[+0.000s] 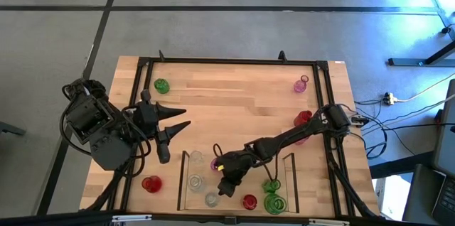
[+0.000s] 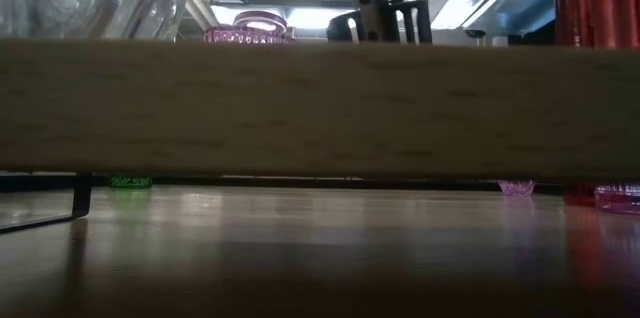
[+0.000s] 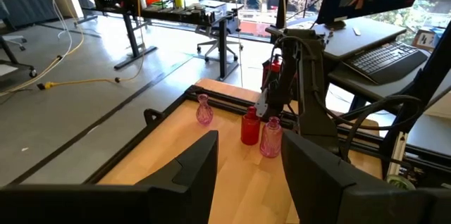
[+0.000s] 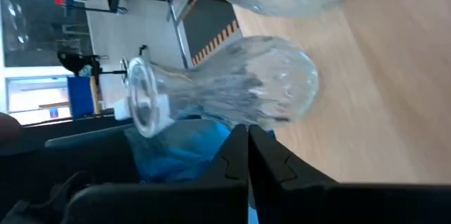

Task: Sort vases onto shelf
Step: Put the transparent vase aligned with the other transparent vases on the shelf

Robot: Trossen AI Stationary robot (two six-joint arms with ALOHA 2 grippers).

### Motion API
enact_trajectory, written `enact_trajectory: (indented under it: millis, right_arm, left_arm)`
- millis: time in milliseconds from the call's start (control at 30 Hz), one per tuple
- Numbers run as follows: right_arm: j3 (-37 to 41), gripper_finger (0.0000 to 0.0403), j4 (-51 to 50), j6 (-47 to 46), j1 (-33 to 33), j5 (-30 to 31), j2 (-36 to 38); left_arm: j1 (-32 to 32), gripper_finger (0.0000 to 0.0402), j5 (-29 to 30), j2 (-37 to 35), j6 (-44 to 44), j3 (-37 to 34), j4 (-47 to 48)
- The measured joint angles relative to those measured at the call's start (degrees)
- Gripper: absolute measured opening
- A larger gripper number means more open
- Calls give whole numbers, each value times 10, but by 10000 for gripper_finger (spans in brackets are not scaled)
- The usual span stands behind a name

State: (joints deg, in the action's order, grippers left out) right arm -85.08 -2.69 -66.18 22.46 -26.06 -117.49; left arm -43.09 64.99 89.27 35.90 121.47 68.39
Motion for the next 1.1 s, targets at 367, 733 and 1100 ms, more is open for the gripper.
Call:
enact_trajectory:
  millis: [367,733,1100]
  right_arm:
    - [-7,0,29,-32,1,26,0]
    - [-113,0,-230,23,1,137,0]
    - [-296,0,-618,79,29,403,64]
  left_arm:
    - [0,149,0,0,1,0,-4]
    - [0,149,-18,0,16,0,-5]
    - [-73,149,-137,45,198,0,-21]
